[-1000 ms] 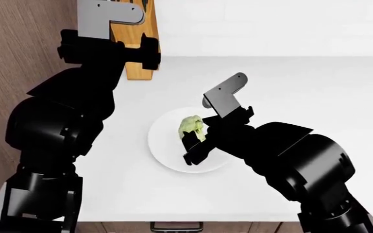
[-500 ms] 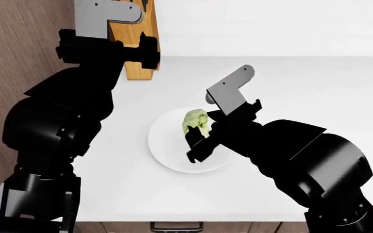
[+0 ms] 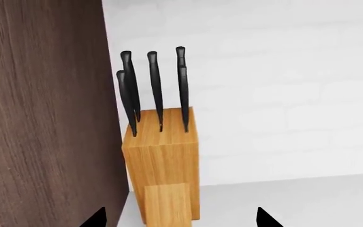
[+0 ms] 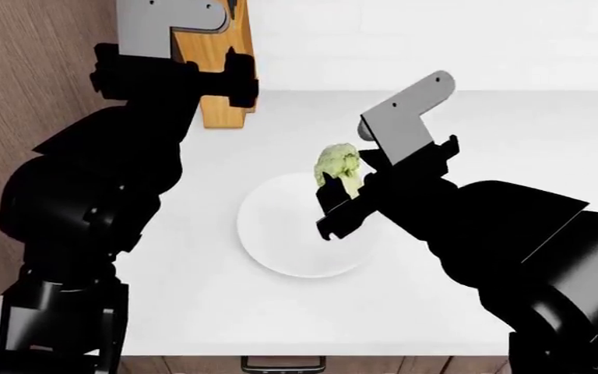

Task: Place the broccoli on the rack of the oven.

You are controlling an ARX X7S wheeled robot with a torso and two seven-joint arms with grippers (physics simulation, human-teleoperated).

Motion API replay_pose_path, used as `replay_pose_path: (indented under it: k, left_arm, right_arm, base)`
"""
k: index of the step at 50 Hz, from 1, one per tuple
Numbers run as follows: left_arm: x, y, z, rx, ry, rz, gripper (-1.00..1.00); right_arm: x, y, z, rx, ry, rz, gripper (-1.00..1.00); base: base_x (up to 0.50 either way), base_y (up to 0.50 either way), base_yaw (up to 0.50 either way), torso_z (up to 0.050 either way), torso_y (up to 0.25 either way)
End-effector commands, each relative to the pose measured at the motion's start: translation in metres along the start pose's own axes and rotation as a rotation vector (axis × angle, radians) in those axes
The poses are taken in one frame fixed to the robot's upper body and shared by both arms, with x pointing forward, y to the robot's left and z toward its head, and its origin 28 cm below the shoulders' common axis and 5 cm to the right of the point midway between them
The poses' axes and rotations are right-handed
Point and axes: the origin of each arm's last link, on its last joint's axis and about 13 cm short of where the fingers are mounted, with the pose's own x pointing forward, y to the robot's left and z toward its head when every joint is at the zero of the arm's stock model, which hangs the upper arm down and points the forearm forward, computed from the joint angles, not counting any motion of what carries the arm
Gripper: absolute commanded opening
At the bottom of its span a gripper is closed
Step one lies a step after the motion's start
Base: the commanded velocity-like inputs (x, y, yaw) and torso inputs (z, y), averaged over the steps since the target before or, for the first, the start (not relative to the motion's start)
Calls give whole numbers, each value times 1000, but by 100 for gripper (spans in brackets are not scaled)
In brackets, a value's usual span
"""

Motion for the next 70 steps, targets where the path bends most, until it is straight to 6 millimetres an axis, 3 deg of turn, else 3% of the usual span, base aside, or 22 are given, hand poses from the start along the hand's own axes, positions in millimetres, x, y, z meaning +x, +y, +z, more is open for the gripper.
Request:
replay_pose_path:
  k: [1,35,70]
  left_arm:
    - [-5,-2,3,-13,-11,-13,100]
    - [-2,3,5,-28,-24,-8,100]
    - [-6,10,2,-37,-22,5,100]
  right_arm:
    - [-13,-8,8,20,-34,-95,-100]
    - [-39,-26,31,62,-174,-265,-100]
    - [-42,-39,39,89,-209,-354,-100]
  base:
    - [0,0,0,0,0]
    - [0,0,0,0,0]
    - [0,0,0,0,0]
